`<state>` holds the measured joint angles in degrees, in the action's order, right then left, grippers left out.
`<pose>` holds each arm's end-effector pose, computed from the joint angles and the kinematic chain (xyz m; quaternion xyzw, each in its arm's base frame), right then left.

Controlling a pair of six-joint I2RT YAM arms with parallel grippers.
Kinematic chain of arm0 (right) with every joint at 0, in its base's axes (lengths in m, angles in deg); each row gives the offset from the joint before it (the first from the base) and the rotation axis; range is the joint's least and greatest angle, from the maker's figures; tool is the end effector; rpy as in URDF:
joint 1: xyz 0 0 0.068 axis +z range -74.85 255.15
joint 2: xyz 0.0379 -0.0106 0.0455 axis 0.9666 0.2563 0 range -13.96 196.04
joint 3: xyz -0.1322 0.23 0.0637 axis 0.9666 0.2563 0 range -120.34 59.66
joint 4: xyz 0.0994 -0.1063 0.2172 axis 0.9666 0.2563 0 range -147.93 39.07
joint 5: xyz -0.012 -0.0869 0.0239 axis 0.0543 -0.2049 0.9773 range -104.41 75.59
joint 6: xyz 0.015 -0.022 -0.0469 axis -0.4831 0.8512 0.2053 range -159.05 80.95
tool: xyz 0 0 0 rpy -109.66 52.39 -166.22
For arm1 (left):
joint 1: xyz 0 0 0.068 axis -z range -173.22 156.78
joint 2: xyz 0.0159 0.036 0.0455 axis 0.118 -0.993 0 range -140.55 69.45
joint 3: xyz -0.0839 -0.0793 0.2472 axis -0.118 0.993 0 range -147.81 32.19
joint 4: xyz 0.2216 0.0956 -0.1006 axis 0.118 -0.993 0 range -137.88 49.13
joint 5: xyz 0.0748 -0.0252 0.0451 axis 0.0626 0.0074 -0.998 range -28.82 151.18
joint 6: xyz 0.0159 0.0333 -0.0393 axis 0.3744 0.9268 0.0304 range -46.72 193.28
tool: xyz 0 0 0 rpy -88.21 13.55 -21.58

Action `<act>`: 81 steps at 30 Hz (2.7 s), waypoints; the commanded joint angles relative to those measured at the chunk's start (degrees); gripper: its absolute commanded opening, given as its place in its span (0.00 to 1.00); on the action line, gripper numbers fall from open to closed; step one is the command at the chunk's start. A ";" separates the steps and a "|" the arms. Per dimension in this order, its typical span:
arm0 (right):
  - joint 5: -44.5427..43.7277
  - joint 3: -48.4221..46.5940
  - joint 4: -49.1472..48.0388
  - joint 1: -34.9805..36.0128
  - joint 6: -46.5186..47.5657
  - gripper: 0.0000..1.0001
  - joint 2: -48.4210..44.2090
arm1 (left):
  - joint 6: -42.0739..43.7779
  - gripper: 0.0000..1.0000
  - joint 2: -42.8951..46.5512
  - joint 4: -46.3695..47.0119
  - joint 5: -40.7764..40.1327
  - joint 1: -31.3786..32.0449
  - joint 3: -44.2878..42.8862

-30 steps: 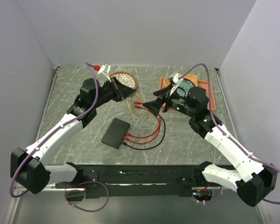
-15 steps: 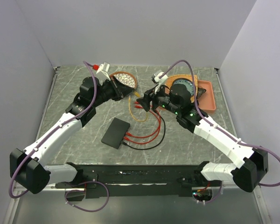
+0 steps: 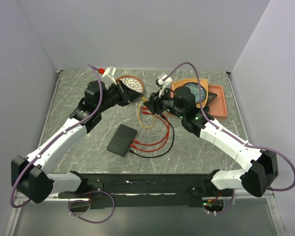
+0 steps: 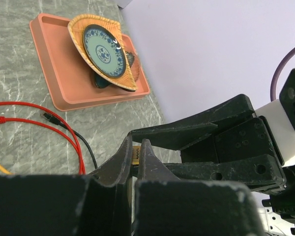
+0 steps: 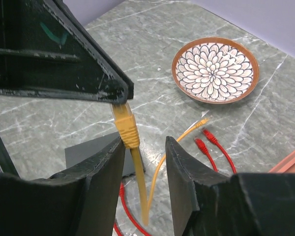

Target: Insert the plug into the switch port

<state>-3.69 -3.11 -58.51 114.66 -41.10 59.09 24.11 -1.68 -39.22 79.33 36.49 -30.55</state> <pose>0.2289 0.1974 0.3629 -0.3014 0.7014 0.2945 0.5748 0.2489 -0.1549 0.3743 -0.0214 0.7452 -0.5078 0.4317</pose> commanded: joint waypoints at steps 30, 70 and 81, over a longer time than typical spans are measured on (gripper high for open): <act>-4.39 -2.89 -1.09 0.48 0.28 0.00 -3.52 | 0.74 0.28 1.70 3.18 1.62 -0.97 -0.37; -12.49 15.21 13.95 0.48 -2.70 0.00 -8.02 | 14.54 0.96 -3.92 -11.41 -15.08 -10.11 6.57; -3.52 10.64 13.33 1.18 -2.35 0.00 3.14 | 13.84 0.96 -5.07 -4.12 -9.45 -11.78 20.98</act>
<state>-10.57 10.84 -42.95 115.14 -43.87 59.77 38.34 -7.63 -49.02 67.31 25.00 -12.65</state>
